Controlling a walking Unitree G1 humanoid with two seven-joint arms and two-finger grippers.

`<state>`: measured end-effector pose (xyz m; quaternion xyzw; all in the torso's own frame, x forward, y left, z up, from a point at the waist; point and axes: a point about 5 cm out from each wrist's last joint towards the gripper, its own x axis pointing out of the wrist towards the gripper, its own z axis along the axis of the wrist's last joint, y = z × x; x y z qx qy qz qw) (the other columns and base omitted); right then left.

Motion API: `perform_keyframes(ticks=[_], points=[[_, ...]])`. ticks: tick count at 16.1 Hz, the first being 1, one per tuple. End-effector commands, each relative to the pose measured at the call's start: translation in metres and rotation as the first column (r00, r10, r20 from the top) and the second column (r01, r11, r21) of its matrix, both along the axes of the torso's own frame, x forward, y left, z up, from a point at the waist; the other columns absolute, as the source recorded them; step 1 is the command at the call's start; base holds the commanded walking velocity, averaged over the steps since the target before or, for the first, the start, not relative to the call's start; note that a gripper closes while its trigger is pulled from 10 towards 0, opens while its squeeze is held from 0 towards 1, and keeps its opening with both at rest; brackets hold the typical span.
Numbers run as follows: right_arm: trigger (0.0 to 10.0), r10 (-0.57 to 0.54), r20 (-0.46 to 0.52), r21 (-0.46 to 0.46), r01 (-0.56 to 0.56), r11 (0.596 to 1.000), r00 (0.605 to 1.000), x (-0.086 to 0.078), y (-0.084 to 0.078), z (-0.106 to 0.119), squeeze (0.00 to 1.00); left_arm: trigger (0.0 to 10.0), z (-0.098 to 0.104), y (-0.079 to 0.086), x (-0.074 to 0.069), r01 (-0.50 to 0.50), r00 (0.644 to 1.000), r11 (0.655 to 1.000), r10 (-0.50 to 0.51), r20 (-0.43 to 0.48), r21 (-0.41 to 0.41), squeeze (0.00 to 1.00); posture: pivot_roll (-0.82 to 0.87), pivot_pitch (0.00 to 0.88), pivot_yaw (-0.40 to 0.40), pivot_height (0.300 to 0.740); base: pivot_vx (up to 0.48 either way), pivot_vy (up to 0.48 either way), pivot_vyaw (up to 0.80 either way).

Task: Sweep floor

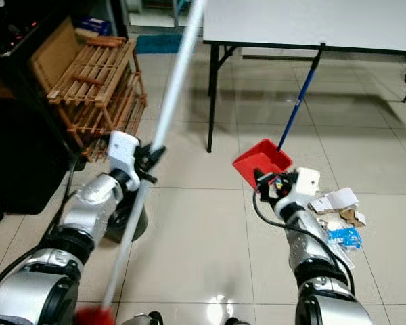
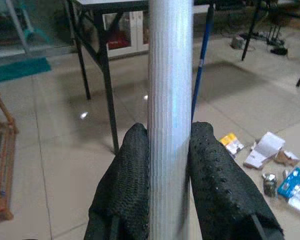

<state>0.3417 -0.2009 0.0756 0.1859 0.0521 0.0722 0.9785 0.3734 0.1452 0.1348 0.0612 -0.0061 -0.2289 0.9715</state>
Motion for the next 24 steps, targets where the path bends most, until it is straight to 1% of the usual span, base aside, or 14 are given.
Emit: perform_keyframes(ticks=[1, 2, 4, 6, 7, 9, 11, 13, 15, 17, 18, 20, 22, 24], points=[[10.0, -0.013, -0.009, -0.009, 0.013, 1.0, 1.0, -0.001, -0.004, -0.001, 0.0, 10.0, 0.007, -0.001, 0.002, 0.004, 0.999, 1.0, -0.004, 0.038, -0.001, 0.0, 0.02, 0.159, -0.028, 0.74, 0.0, 0.0, 0.0], [10.0, -0.015, -0.01, -0.01, 0.015, 1.0, 1.0, -0.001, -0.004, -0.001, 0.0, 10.0, 0.007, -0.001, 0.001, 0.011, 0.999, 1.0, -0.011, 0.037, 0.001, 0.0, 0.02, 0.159, -0.028, 0.74, 0.0, 0.0, 0.0], [10.0, -0.018, -0.007, -0.011, 0.018, 1.0, 1.0, 0.0, -0.004, 0.0, 0.0, 10.0, 0.007, -0.006, -0.001, 0.081, 0.996, 0.997, -0.08, 0.042, -0.014, 0.0, 0.02, 0.162, -0.028, 0.74, 0.0, 0.0, 0.0], [10.0, -0.023, 0.001, -0.011, 0.023, 1.0, 1.0, 0.0, -0.004, 0.001, 0.0, 10.0, 0.01, -0.006, -0.001, 0.098, 0.993, 0.995, -0.098, 0.066, 0.005, 0.0, 0.02, 0.162, -0.026, 0.74, 0.0, 0.0, 0.0], [10.0, -0.037, 0.028, -0.028, 0.038, 0.999, 0.999, 0.0, -0.005, 0.004, 0.0, 10.0, 0.013, -0.003, 0.0, 0.034, 0.992, 0.995, -0.046, 0.12, 0.098, 0.0, 0.02, 0.163, -0.022, 0.74, 0.0, 0.0, 0.0], [10.0, -0.05, 0.049, -0.049, 0.052, 0.997, 0.998, 0.0, -0.006, 0.006, 0.0, 10.0, 0.013, 0.002, 0.001, -0.058, 0.987, 0.992, 0.04, 0.157, 0.112, 0.0, 0.02, 0.165, -0.021, 0.74, 0.0, 0.0, 0.0], [10.0, -0.057, 0.057, -0.079, 0.062, 0.995, 0.997, -0.001, -0.006, 0.005, 0.0, 10.0, 0.008, 0.004, 0.0, -0.1, 0.984, 0.985, 0.076, 0.164, 0.142, 0.0, 0.02, 0.166, -0.02, 0.74, 0.0, 0.0, 0.0], [10.0, -0.065, 0.059, -0.11, 0.071, 0.991, 0.996, -0.003, -0.005, 0.003, 0.0, 10.0, -0.001, 0.003, -0.003, -0.167, 0.973, 0.964, 0.128, 0.19, 0.205, 0.0, 0.02, 0.167, -0.022, 0.74, 0.0, 0.0, 0.0], [10.0, -0.064, 0.055, -0.123, 0.07, 0.99, 0.996, -0.004, -0.004, 0.0, 0.0, 10.0, -0.008, 0.004, -0.005, -0.217, 0.965, 0.947, 0.171, 0.199, 0.238, 0.0, 0.02, 0.169, -0.019, 0.74, 0.0, 0.0, 0.0], [10.0, -0.062, 0.045, -0.136, 0.068, 0.988, 0.997, -0.006, 0.0, -0.004, 0.0, 10.0, -0.021, 0.005, -0.009, -0.304, 0.946, 0.928, 0.269, 0.178, 0.216, 0.0, 0.02, 0.169, -0.018, 0.74, 0.0, 0.0, 0.0], [10.0, -0.062, 0.042, -0.136, 0.067, 0.988, 0.997, -0.007, 0.001, -0.006, 0.0, 10.0, -0.023, 0.004, -0.011, -0.317, 0.942, 0.923, 0.28, 0.185, 0.22, 0.0, 0.02, 0.171, -0.02, 0.74, 0.0, 0.0, 0.0], [10.0, -0.058, 0.036, -0.136, 0.062, 0.989, 0.998, -0.009, 0.005, -0.009, 0.0, 10.0, -0.026, 0.006, -0.012, -0.397, 0.913, 0.896, 0.363, 0.189, 0.199, 0.0, 0.02, 0.17, -0.02, 0.74, 0.0, 0.0, 0.0], [10.0, -0.052, 0.036, -0.135, 0.056, 0.989, 0.998, -0.009, 0.007, -0.009, 0.0, 10.0, -0.025, 0.001, -0.012, -0.408, 0.906, 0.896, 0.374, 0.197, 0.178, 0.0, 0.02, 0.169, -0.021, 0.74, 0.0, 0.0, 0.0], [10.0, -0.052, 0.04, -0.134, 0.057, 0.989, 0.998, -0.008, 0.008, -0.008, 0.0, 10.0, -0.022, -0.002, -0.01, -0.433, 0.892, 0.883, 0.391, 0.227, 0.182, 0.0, 0.02, 0.168, -0.024, 0.74, 0.0, 0.0, 0.0]])
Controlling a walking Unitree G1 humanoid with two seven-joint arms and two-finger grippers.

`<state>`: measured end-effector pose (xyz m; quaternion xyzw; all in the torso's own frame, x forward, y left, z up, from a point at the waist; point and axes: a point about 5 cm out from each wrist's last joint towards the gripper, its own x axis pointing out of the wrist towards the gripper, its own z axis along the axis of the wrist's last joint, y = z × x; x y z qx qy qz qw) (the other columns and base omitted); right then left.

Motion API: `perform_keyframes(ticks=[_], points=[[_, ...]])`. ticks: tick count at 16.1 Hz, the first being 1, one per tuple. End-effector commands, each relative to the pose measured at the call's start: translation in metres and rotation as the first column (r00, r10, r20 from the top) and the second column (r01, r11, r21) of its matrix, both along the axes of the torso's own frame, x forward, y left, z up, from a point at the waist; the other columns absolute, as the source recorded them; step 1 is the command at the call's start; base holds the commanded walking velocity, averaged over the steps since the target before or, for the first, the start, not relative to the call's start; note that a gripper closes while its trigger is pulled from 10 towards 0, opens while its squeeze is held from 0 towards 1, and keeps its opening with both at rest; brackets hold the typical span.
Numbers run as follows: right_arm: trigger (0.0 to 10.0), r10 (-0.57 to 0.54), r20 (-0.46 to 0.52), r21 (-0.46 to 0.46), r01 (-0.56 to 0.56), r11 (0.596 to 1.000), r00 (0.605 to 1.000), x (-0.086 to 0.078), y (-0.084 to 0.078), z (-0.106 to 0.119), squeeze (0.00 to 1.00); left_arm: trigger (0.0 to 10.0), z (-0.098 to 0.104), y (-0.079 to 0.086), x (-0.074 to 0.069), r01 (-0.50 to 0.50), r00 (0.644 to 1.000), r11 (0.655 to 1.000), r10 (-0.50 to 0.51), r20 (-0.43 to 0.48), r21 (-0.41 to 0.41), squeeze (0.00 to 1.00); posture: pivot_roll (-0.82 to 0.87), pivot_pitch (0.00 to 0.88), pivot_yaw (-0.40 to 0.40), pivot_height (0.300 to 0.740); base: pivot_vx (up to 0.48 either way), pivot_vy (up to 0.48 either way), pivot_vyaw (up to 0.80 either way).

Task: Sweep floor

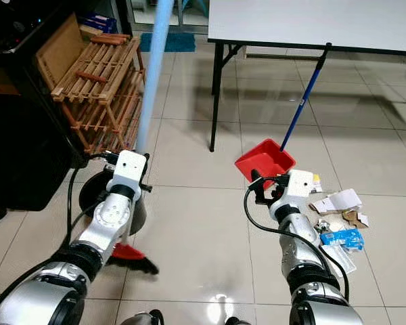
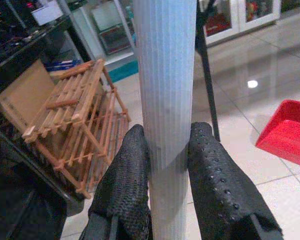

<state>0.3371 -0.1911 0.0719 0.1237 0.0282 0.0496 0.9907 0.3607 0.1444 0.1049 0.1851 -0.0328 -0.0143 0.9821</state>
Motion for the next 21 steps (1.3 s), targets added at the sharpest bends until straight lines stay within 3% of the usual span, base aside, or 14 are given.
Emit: perform_keyframes(ticks=[1, 3, 4, 5, 8, 10, 13, 16, 19, 21], points=[[10.0, -0.017, -0.01, -0.011, 0.016, 1.0, 1.0, -0.003, -0.003, -0.004, 0.0, 10.0, 0.009, -0.002, 0.003, -0.01, 0.999, 1.0, 0.009, 0.051, 0.007, 0.0, 0.02, 0.167, -0.024, 0.74, 0.0, 0.0, 0.0], [10.0, -0.053, -0.017, -0.031, 0.052, 0.998, 0.998, -0.002, -0.007, -0.003, 0.0, 10.0, 0.005, -0.003, 0.003, -0.022, 1.0, 0.999, 0.023, 0.021, -0.027, 0.0, 0.03, 0.163, -0.022, 0.74, 0.0, 0.0, 0.0], [10.0, -0.079, -0.024, -0.068, 0.077, 0.995, 0.997, -0.003, -0.011, -0.004, 0.0, 10.0, -0.005, 0.002, 0.001, -0.057, 0.998, 0.984, 0.049, -0.047, -0.169, 0.0, 0.02, 0.159, -0.02, 0.74, 0.0, 0.0, 0.0], [10.0, -0.107, -0.033, -0.067, 0.104, 0.992, 0.994, -0.004, -0.016, -0.006, 0.0, 10.0, -0.014, 0.007, -0.002, -0.101, 0.992, 0.961, 0.077, -0.105, -0.257, 0.0, 0.02, 0.158, -0.021, 0.74, 0.0, 0.0, 0.0], [10.0, -0.136, -0.054, -0.07, 0.132, 0.989, 0.989, -0.007, -0.021, -0.01, 0.0, 10.0, -0.026, 0.012, -0.007, -0.111, 0.984, 0.932, 0.055, -0.169, -0.345, 0.0, 0.02, 0.152, -0.022, 0.74, 0.0, 0.0, 0.0], [10.0, -0.138, -0.065, -0.066, 0.133, 0.989, 0.988, -0.01, -0.018, -0.015, 0.0, 10.0, -0.039, 0.01, -0.014, -0.075, 0.973, 0.898, -0.03, -0.229, -0.434, 0.0, 0.01, 0.148, -0.024, 0.74, 0.0, 0.0, 0.0], [10.0, -0.125, -0.074, -0.063, 0.12, 0.991, 0.989, -0.012, -0.011, -0.019, 0.0, 10.0, -0.05, 0.009, -0.021, -0.055, 0.962, 0.922, -0.054, -0.267, -0.383, 0.0, 0.01, 0.139, -0.027, 0.74, 0.0, 0.0, 0.0], [10.0, -0.112, -0.077, -0.061, 0.107, 0.992, 0.991, -0.012, -0.008, -0.02, 0.0, 10.0, -0.05, 0.011, -0.022, -0.035, 0.962, 0.908, -0.082, -0.26, -0.417, 0.0, 0.01, 0.134, -0.031, 0.74, 0.0, 0.0, 0.0], [10.0, -0.103, -0.075, -0.063, 0.098, 0.993, 0.992, -0.012, -0.007, -0.02, 0.0, 10.0, -0.036, 0.003, -0.016, 0.16, 0.945, 0.891, -0.262, -0.194, -0.424, 0.0, 0.02, 0.131, -0.032, 0.74, 0.0, 0.0, 0.0], [10.0, -0.1, -0.074, -0.062, 0.095, 0.994, 0.992, -0.012, -0.007, -0.02, 0.0, 10.0, -0.031, 0.001, -0.014, 0.235, 0.926, 0.884, -0.329, -0.183, -0.404, 0.0, 0.02, 0.131, -0.032, 0.74, 0.0, 0.0, 0.0]])
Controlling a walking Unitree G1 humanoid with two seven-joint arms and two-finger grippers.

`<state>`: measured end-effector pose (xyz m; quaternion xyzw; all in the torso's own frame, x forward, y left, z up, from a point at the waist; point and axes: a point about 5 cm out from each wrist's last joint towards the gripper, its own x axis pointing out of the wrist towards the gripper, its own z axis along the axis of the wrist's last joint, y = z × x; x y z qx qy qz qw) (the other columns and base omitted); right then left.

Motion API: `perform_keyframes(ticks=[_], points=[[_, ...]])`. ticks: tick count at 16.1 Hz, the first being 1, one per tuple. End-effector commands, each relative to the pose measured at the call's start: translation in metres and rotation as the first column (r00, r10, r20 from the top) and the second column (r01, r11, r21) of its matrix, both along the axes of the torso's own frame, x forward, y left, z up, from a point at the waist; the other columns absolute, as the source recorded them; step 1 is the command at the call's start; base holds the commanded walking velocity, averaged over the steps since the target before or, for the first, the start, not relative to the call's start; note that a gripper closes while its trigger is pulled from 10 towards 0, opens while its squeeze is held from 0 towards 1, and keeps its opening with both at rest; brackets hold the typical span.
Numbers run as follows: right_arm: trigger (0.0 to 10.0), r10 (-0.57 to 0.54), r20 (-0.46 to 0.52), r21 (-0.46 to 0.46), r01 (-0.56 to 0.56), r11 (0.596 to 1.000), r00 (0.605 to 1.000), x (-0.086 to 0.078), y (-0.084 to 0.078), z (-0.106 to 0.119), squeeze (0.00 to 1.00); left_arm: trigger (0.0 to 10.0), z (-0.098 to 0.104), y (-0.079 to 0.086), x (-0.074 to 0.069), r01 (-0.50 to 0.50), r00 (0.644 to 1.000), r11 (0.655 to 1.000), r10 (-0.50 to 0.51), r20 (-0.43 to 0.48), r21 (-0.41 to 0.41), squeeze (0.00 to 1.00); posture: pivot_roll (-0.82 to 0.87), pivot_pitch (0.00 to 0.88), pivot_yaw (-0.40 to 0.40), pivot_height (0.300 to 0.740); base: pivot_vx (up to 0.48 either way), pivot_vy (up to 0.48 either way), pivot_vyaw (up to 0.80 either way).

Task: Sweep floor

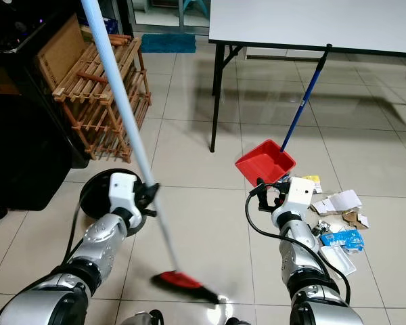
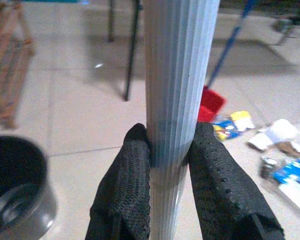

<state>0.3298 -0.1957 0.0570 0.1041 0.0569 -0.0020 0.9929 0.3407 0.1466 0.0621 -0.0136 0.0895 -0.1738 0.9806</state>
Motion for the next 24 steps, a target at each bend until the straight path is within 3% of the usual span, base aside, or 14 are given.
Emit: perform_keyframes(ticks=[1, 3, 5, 7, 8, 9, 11, 13, 18, 24], points=[[10.0, 0.008, -0.012, -0.012, -0.008, 1.0, 1.0, -0.005, -0.001, -0.006, 0.0, 10.0, 0.014, -0.001, 0.006, 0.116, 0.991, 0.988, -0.122, 0.048, 0.101, 0.0, 0.02, 0.138, -0.03, 0.74, 0.0, 0.0, 0.0], [10.0, 0.012, -0.013, -0.009, -0.012, 1.0, 1.0, -0.005, -0.001, -0.006, 0.0, 10.0, 0.016, 0.004, 0.008, 0.167, 0.984, 0.969, -0.177, 0.038, 0.184, 0.0, 0.02, 0.138, -0.03, 0.74, 0.0, 0.0, 0.0], [10.0, 0.012, -0.011, -0.004, -0.012, 1.0, 1.0, -0.005, -0.001, -0.006, 0.0, 10.0, 0.022, 0.008, 0.011, 0.146, 0.986, 0.973, -0.158, 0.056, 0.18, 0.0, 0.01, 0.149, -0.027, 0.74, 0.0, 0.0, 0.0], [10.0, 0.011, -0.003, -0.003, -0.011, 1.0, 1.0, -0.006, 0.0, -0.005, 0.0, 10.0, 0.031, 0.014, 0.02, -0.066, 0.992, 0.993, 0.055, 0.111, 0.097, 0.0, 0.01, 0.158, -0.027, 0.74, 0.0, 0.0, 0.0], [10.0, 0.0, 0.006, -0.006, 0.0, 1.0, 1.0, -0.004, -0.001, -0.003, 0.0, 10.0, 0.034, 0.018, 0.022, -0.17, 0.98, 0.983, 0.161, 0.12, 0.07, 0.0, 0.01, 0.158, -0.027, 0.74, 0.0, 0.0, 0.0], [10.0, -0.005, 0.019, -0.006, 0.006, 1.0, 1.0, -0.002, -0.002, 0.0, 0.0, 10.0, 0.035, 0.019, 0.023, -0.21, 0.971, 0.976, 0.203, 0.124, 0.05, 0.0, 0.0, 0.16, -0.028, 0.74, 0.0, 0.0, 0.0], [10.0, 0.001, 0.066, 0.003, -0.001, 1.0, 0.998, 0.007, 0.0, 0.013, 0.0, 10.0, 0.041, 0.009, 0.025, -0.156, 0.977, 0.988, 0.157, 0.145, -0.019, 0.0, 0.0, 0.165, -0.029, 0.74, 0.0, 0.0, 0.0], [10.0, 0.031, 0.098, -0.006, -0.031, 1.0, 0.995, 0.014, 0.005, 0.024, 0.0, 10.0, 0.052, 0.0, 0.029, -0.058, 0.98, 0.998, 0.057, 0.189, 0.0, 0.0, 0.0, 0.17, -0.03, 0.74, 0.0, 0.0, 0.0], [10.0, 0.059, 0.151, -0.008, -0.058, 0.998, 0.987, 0.02, 0.009, 0.037, 0.0, 10.0, 0.068, 0.0, 0.035, -0.098, 0.96, 0.988, 0.063, 0.274, 0.118, 0.0, 0.02, 0.176, -0.036, 0.74, 0.0, 0.0, 0.0], [10.0, 0.115, 0.252, 0.018, -0.124, 0.992, 0.961, 0.032, 0.025, 0.065, 0.0, 10.0, 0.069, -0.029, 0.033, -0.075, 0.95, 0.984, 0.023, 0.312, 0.158, 0.0, 0.02, 0.177, -0.04, 0.74, 0.0, 0.0, 0.0]])
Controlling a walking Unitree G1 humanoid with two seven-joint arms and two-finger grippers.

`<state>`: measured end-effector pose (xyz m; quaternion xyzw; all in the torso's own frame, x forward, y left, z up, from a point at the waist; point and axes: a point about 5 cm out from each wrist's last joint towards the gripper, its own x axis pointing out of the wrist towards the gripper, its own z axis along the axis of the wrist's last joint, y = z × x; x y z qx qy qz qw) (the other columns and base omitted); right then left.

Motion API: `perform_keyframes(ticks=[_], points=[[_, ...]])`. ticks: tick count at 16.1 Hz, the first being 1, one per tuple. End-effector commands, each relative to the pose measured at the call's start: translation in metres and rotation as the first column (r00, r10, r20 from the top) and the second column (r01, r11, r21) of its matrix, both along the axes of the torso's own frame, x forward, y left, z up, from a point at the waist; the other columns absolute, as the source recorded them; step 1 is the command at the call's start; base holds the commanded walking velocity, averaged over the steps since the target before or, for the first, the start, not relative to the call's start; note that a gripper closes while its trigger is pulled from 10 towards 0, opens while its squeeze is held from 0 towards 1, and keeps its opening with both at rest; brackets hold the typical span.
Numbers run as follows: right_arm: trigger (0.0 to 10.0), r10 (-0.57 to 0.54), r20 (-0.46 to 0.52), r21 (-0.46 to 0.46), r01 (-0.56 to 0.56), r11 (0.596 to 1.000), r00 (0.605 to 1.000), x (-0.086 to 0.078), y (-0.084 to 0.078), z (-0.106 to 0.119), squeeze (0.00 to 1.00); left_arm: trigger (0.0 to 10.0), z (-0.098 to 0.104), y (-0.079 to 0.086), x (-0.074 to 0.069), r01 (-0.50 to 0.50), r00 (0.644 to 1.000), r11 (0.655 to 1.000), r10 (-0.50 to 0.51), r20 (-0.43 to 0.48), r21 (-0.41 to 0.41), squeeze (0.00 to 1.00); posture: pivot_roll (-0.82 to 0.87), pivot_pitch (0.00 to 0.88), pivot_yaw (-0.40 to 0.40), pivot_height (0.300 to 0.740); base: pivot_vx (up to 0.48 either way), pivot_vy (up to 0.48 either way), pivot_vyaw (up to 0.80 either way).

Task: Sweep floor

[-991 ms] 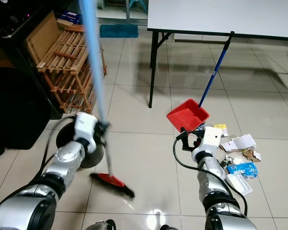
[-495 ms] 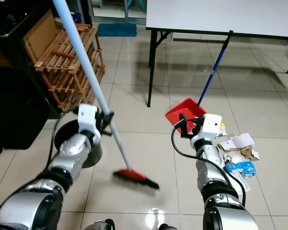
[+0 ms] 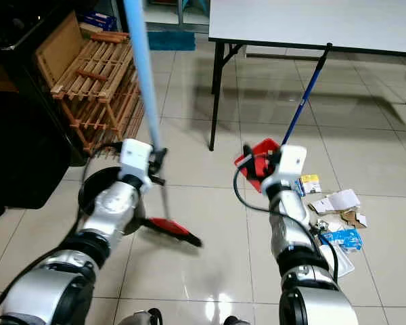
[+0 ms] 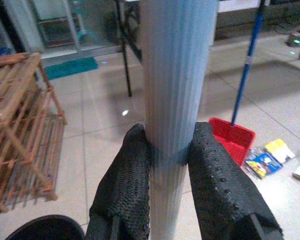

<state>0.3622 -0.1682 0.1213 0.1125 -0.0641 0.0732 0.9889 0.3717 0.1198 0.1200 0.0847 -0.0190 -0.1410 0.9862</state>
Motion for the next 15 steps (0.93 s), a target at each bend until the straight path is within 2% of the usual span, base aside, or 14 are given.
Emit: perform_keyframes(ticks=[1, 5, 9, 10, 11, 12, 14, 15], points=[[10.0, 0.046, 0.037, 0.023, -0.047, 0.999, 0.998, 0.002, 0.001, 0.009, 0.0, 10.0, 0.009, -0.006, 0.001, -0.004, 0.998, 1.0, 0.003, 0.068, 0.018, 0.0, 0.02, 0.169, -0.039, 0.74, 0.0, 0.0, 0.0], [10.0, 0.172, 0.135, 0.046, -0.18, 0.983, 0.976, 0.003, 0.011, 0.029, 0.0, 10.0, 0.005, -0.013, -0.001, -0.018, 0.998, 1.0, 0.017, 0.056, 0.025, 0.0, 0.01, 0.153, -0.037, 0.74, 0.0, 0.0, 0.0], [10.0, 0.365, 0.224, 0.0, -0.374, 0.927, 0.904, -0.003, 0.025, 0.048, 0.0, 10.0, 0.004, -0.019, -0.002, -0.007, 0.998, 1.0, 0.006, 0.056, 0.022, 0.0, 0.02, 0.129, -0.038, 0.74, 0.0, 0.0, 0.0], [10.0, 0.42, 0.249, -0.008, -0.432, 0.902, 0.873, -0.006, 0.03, 0.054, 0.0, 10.0, 0.004, -0.02, -0.002, -0.006, 0.998, 1.0, 0.005, 0.057, 0.023, 0.0, 0.02, 0.118, -0.038, 0.74, 0.0, 0.0, 0.0], [10.0, 0.517, 0.289, -0.008, -0.538, 0.843, 0.806, -0.013, 0.036, 0.064, 0.0, 10.0, 0.003, -0.022, -0.003, -0.002, 0.998, 1.0, 0.001, 0.055, 0.022, 0.0, 0.02, 0.116, -0.039, 0.74, 0.0, 0.0, 0.0], [10.0, 0.535, 0.293, -0.011, -0.556, 0.831, 0.793, -0.014, 0.037, 0.065, 0.0, 10.0, 0.003, -0.022, -0.003, -0.002, 0.998, 1.0, 0.001, 0.055, 0.022, 0.0, 0.02, 0.111, -0.04, 0.74, 0.0, 0.0, 0.0], [10.0, 0.624, 0.296, -0.044, -0.643, 0.765, 0.723, -0.021, 0.04, 0.068, 0.0, 10.0, 0.004, -0.024, -0.003, 0.002, 0.998, 1.0, -0.003, 0.056, 0.02, 0.0, 0.02, 0.106, -0.041, 0.74, 0.0, 0.0, 0.0], [10.0, 0.652, 0.29, -0.048, -0.67, 0.741, 0.701, -0.024, 0.041, 0.067, 0.0, 10.0, 0.004, -0.025, -0.003, 0.005, 0.998, 1.0, -0.006, 0.058, 0.019, 0.0, 0.02, 0.105, -0.041, 0.74, 0.0, 0.0, 0.0]])
